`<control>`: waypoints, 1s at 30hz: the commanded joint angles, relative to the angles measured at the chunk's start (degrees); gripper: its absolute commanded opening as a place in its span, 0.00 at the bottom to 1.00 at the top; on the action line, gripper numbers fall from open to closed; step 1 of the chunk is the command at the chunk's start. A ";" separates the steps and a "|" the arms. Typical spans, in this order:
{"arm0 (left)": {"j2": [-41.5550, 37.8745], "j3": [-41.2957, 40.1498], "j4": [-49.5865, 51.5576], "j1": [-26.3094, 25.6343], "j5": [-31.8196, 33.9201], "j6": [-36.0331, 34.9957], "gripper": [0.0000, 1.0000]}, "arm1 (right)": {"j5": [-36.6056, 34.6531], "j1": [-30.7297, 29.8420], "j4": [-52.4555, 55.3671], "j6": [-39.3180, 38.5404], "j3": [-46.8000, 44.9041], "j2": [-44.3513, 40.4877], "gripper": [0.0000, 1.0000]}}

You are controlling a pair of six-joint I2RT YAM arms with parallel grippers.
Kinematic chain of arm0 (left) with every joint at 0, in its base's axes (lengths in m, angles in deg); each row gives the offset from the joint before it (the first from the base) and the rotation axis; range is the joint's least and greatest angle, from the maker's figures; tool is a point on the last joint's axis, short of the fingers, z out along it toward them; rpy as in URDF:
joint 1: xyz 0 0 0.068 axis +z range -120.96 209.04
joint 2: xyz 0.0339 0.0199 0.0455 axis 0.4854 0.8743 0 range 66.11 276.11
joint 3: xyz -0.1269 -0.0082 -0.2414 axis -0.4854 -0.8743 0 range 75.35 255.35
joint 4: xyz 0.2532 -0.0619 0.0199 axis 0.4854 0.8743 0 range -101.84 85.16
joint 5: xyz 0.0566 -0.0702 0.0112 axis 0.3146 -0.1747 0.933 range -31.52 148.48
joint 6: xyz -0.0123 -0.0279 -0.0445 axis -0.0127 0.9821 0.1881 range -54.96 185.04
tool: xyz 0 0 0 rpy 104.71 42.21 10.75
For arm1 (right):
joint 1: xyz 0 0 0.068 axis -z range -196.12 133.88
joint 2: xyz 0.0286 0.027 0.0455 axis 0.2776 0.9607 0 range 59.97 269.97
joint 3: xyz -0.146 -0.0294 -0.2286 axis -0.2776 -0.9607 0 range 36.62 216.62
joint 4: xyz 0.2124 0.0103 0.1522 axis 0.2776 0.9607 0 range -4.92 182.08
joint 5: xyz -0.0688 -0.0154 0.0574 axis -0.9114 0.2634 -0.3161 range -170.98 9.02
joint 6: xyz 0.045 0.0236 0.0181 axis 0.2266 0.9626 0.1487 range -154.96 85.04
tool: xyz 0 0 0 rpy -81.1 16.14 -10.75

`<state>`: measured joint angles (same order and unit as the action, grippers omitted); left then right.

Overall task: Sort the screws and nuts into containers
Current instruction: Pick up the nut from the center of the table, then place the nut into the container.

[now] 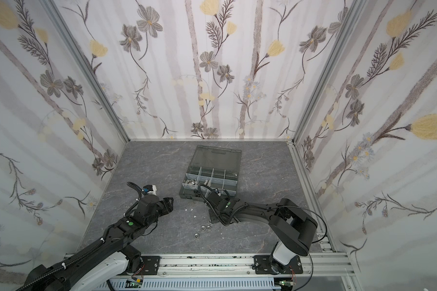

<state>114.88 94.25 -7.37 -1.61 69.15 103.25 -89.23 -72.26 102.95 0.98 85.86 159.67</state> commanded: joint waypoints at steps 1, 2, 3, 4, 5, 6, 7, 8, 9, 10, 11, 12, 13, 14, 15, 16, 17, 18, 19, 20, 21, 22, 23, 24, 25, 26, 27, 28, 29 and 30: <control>-0.16 0.01 -1.27 0.00 0.39 0.81 0.69 | -2.25 0.39 1.02 -2.28 3.54 -1.64 0.24; -0.17 0.08 -1.31 0.02 0.35 0.89 0.69 | -2.61 0.69 1.77 -3.13 4.90 -2.02 0.24; -0.17 0.07 -1.31 -0.01 0.31 0.98 0.69 | -2.73 1.23 2.35 -4.02 6.29 -2.33 0.24; -0.14 0.03 -1.31 0.05 0.23 1.07 0.69 | -2.81 1.81 2.60 -4.73 7.42 -2.64 0.24; -0.13 0.05 -1.30 0.00 0.16 1.23 0.69 | -2.82 2.61 2.70 -5.70 8.53 -3.00 0.24; -0.13 0.03 -1.31 0.00 0.13 1.33 0.69 | -2.91 3.65 2.61 -6.62 9.69 -3.09 0.24; -0.17 0.03 -1.36 0.01 0.13 1.50 0.69 | -2.90 4.67 2.53 -7.41 10.68 -2.94 0.24; -0.17 0.07 -1.37 0.05 0.13 1.59 0.69 | -2.78 6.01 2.53 -8.25 11.94 -2.53 0.24; -0.08 0.01 -1.32 0.01 0.05 1.68 0.69 | -2.58 7.24 2.46 -9.17 13.33 -1.88 0.25; -0.08 0.16 -1.31 0.02 0.05 1.75 0.69 | -2.43 8.32 2.17 -9.84 14.32 -1.35 0.24; -0.17 0.18 -1.35 0.06 -0.04 1.88 0.69 | -2.26 9.55 1.49 -10.62 15.42 -0.47 0.24; -0.15 0.17 -1.39 0.03 -0.13 2.03 0.69 | -1.68 11.34 0.85 -11.40 16.55 0.64 0.24; -0.17 0.15 -1.35 0.06 -0.21 2.11 0.69 | -1.36 12.25 0.44 -11.95 17.66 1.72 0.25; -0.15 0.18 -1.38 0.06 -0.22 2.19 0.69 | -0.91 13.26 0.16 -12.58 18.97 3.13 0.24; -0.16 0.14 -1.37 0.01 -0.39 2.34 0.69 | -0.43 14.03 0.23 -13.06 20.33 4.73 0.24; -0.08 0.17 -1.38 0.05 -0.68 2.43 0.69 | -0.07 14.57 0.33 -13.38 21.20 5.96 0.24; -0.04 0.18 -1.32 0.03 -1.02 2.56 0.69 | 0.35 15.02 0.33 -13.69 22.11 7.14 0.24; -0.08 0.14 -1.33 -0.02 -1.32 2.73 0.69 | 0.67 15.22 0.28 -13.86 22.60 8.01 0.24; -0.08 0.07 -1.29 -0.02 -1.59 2.86 0.69 | 0.80 15.35 0.13 -13.95 22.82 8.49 0.24; -0.14 0.04 -1.34 -0.02 -1.72 3.07 0.69 | 0.85 15.44 -0.19 -13.97 22.84 8.95 0.24; -0.21 -0.14 -1.39 -0.02 -1.71 3.33 0.69 | 1.00 15.60 -0.44 -13.97 22.84 9.44 0.24; -0.24 -0.16 -1.39 -0.02 -1.72 3.44 0.69 | 1.21 15.75 -0.55 -13.97 23.00 9.74 0.24; -0.19 -0.18 -1.39 -0.04 -1.70 3.53 0.69 | 1.39 15.80 -0.72 -13.89 22.96 10.11 0.24; -0.34 -0.25 -1.35 -0.02 -1.79 3.53 0.69 | 1.55 15.95 -0.85 -13.88 23.01 10.37 0.25; -0.33 -0.34 -1.33 -0.02 -1.87 3.53 0.69 | 1.57 16.04 -0.90 -13.88 23.09 10.54 0.25; -0.40 -0.29 -1.35 -0.02 -1.95 3.53 0.69 | 1.57 16.10 -0.97 -13.88 23.10 10.77 0.27; -0.40 -0.27 -1.36 -0.03 -2.06 3.53 0.69 | 1.64 16.13 -1.00 -13.85 23.10 10.99 0.29; -0.34 -0.34 -1.39 -0.02 -2.12 3.53 0.69 | 1.65 16.09 -0.93 -13.80 23.08 10.95 0.30; -0.35 -0.35 -1.36 -0.02 -2.15 3.53 0.69 | 1.68 16.17 -0.99 -13.80 23.10 10.96 0.32; -0.29 -0.37 -1.39 -0.02 -2.15 3.53 0.69 | 1.70 16.12 -0.98 -13.74 23.00 10.95 0.33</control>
<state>114.68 93.99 -7.46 -1.66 67.23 105.99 -88.32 -56.08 104.61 -12.53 108.35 170.34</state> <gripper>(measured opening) 0.693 0.328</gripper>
